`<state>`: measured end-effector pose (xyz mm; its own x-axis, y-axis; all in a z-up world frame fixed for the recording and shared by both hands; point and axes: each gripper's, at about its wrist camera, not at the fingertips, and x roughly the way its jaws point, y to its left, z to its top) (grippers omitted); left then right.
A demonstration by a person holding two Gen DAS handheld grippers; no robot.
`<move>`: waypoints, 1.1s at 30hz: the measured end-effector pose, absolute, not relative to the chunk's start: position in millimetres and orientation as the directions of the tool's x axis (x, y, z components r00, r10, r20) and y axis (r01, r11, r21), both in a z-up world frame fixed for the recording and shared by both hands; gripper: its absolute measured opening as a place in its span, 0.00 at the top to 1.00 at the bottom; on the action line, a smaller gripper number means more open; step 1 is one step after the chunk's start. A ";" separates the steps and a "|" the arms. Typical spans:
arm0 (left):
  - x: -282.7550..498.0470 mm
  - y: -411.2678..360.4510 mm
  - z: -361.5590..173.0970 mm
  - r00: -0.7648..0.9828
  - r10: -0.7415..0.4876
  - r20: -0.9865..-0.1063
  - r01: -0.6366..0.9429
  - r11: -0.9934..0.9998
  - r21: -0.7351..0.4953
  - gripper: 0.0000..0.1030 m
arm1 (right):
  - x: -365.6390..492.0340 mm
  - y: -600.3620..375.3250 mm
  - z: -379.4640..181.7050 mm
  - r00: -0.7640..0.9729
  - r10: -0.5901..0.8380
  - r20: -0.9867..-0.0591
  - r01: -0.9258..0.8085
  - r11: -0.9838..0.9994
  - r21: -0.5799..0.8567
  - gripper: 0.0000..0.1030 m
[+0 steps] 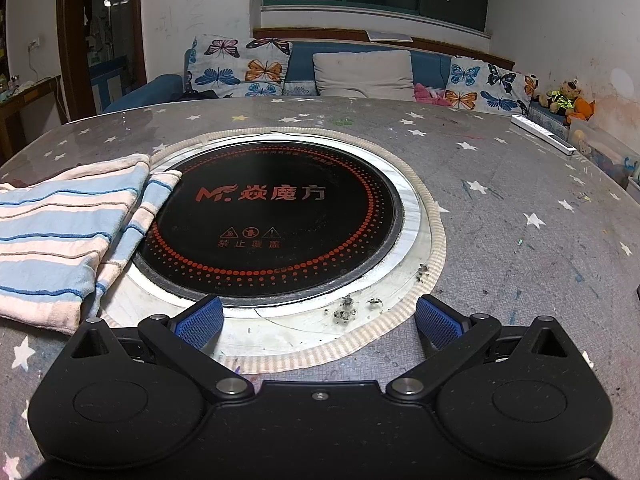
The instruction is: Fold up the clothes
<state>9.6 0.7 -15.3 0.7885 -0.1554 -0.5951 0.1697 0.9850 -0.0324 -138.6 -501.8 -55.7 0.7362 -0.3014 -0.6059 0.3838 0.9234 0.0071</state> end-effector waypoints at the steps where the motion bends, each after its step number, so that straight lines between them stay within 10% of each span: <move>1: 9.5 0.9 -15.4 0.788 -0.155 -0.595 0.170 0.985 -0.033 0.03 | -138.6 -501.8 -55.8 0.736 -0.301 -0.606 0.384 0.923 0.007 0.00; 33: 7.9 -0.6 -14.8 0.788 -0.154 -0.596 0.166 0.986 -0.035 0.03 | -138.3 -501.0 -56.0 0.736 -0.303 -0.605 0.385 0.923 0.007 0.00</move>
